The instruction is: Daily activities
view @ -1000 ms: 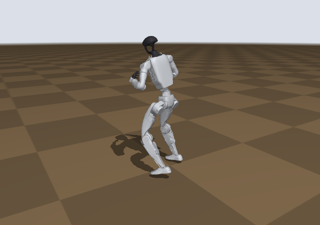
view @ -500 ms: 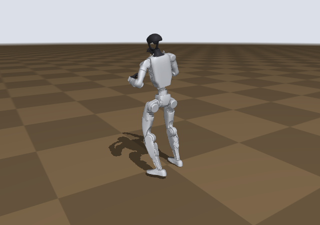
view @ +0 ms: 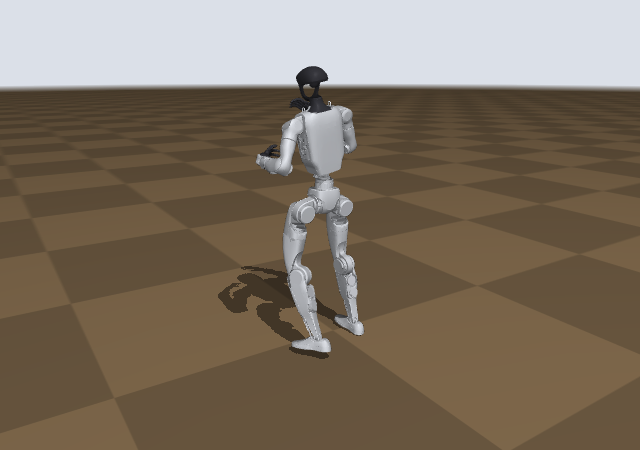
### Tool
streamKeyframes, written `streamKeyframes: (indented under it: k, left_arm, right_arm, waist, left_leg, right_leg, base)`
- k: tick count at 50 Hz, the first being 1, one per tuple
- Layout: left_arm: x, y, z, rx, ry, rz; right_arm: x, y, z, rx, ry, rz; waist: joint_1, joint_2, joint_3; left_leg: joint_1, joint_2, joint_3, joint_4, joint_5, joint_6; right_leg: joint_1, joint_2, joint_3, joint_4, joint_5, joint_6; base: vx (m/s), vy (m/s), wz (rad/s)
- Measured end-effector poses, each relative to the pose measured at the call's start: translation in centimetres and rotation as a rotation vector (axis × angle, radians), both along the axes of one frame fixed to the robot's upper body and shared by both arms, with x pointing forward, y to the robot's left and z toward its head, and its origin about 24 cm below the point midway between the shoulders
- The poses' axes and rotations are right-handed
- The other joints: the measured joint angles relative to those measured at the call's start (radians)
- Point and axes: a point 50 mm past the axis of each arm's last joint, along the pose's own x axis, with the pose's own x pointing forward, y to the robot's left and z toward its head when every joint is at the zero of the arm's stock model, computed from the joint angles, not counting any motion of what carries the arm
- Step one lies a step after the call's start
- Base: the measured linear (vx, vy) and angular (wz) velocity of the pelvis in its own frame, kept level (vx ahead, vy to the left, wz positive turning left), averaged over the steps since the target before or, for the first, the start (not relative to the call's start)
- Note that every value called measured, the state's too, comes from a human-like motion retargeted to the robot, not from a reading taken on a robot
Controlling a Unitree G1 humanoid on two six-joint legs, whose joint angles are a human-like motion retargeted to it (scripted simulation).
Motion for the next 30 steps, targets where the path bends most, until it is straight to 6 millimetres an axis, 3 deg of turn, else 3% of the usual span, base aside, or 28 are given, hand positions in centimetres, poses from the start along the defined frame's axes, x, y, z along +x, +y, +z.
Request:
streamKeyframes:
  k: [30]
  left_arm:
    - [0.2, -1.6, -1.6, -0.036, 0.014, 0.059]
  right_arm:
    - [-0.3, 0.9, 0.6, -0.151, -0.028, -0.08]
  waist:
    - [0.038, 0.04, 0.03]
  left_leg:
    - [-0.043, -0.051, 0.042, -0.074, 0.07, 0.044]
  right_leg:
    - [-0.047, -0.036, -0.002, -0.121, 0.104, 0.06]
  base:
    - [0.0, 0.0, 0.0]
